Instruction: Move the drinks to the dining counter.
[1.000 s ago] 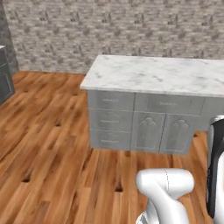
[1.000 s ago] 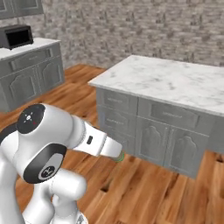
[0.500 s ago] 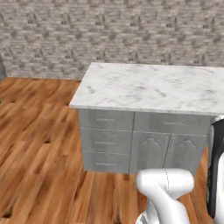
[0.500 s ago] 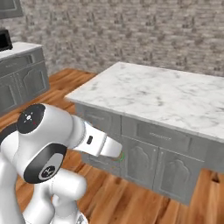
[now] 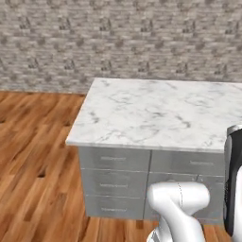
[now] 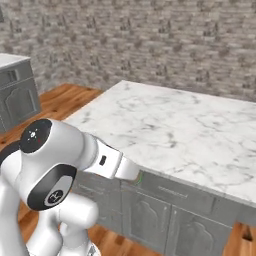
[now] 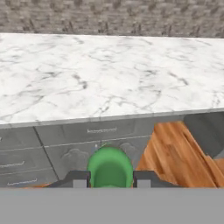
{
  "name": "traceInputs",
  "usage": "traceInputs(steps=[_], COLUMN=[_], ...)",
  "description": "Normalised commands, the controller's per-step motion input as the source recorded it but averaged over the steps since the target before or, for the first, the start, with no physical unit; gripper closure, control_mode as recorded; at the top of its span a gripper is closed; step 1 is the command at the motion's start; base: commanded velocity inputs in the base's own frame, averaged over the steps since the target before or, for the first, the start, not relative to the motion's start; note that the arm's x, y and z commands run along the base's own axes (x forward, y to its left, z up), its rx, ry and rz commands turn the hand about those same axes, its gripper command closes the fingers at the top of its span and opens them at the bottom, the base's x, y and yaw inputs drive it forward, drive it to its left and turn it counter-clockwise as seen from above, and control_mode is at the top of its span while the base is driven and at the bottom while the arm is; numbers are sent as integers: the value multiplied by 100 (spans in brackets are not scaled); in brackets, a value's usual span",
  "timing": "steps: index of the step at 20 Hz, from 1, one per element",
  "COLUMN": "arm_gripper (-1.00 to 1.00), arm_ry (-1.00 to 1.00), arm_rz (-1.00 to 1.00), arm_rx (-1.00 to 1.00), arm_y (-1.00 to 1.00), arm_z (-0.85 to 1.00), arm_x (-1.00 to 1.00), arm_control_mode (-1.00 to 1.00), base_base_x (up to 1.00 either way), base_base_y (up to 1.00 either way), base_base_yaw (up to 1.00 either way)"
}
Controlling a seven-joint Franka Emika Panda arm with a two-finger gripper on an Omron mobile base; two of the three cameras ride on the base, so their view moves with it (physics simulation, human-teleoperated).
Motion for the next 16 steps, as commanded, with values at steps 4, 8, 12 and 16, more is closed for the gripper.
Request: traceInputs(steps=[4, 8, 12, 16], arm_gripper=[100, 100, 100, 100], arm_ry=[0, 0, 0, 0], arm_rz=[0, 0, 0, 0], arm_rx=[0, 0, 0, 0], arm_y=[0, 0, 0, 0], arm_z=[0, 0, 0, 0], arm_x=[0, 0, 0, 0], arm_control_mode=[100, 100, 100, 100], base_base_x=[100, 97, 100, 100], base_base_y=[46, 34, 30, 31], base_base_yaw=[-7, -7, -13, -25])
